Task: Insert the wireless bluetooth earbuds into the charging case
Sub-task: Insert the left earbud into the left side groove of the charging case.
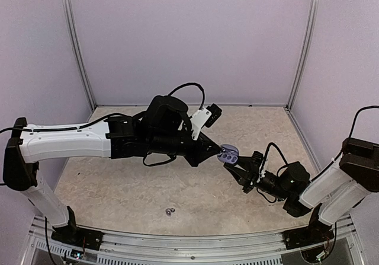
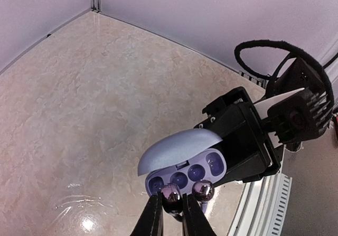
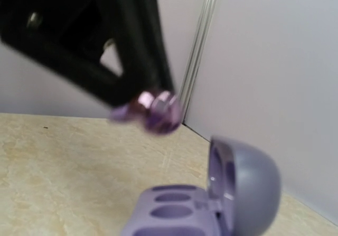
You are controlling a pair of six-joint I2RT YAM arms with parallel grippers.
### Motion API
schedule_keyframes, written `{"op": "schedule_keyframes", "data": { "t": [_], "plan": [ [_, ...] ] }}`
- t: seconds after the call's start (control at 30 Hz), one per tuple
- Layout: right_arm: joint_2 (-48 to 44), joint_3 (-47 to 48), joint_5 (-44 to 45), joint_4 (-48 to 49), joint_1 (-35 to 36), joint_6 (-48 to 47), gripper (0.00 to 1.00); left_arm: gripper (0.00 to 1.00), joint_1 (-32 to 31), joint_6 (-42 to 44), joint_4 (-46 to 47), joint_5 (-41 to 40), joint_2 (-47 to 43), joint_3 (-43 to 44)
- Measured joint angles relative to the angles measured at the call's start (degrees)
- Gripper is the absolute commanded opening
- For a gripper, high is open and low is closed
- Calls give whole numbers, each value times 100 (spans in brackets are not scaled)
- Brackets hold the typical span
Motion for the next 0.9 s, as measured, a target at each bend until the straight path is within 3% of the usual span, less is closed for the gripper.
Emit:
{"op": "schedule_keyframes", "data": {
  "t": [0.9],
  "plan": [
    [22,87,-98,20,26,151,0,17,-11,-24,-127,37,299,201]
  ]
}}
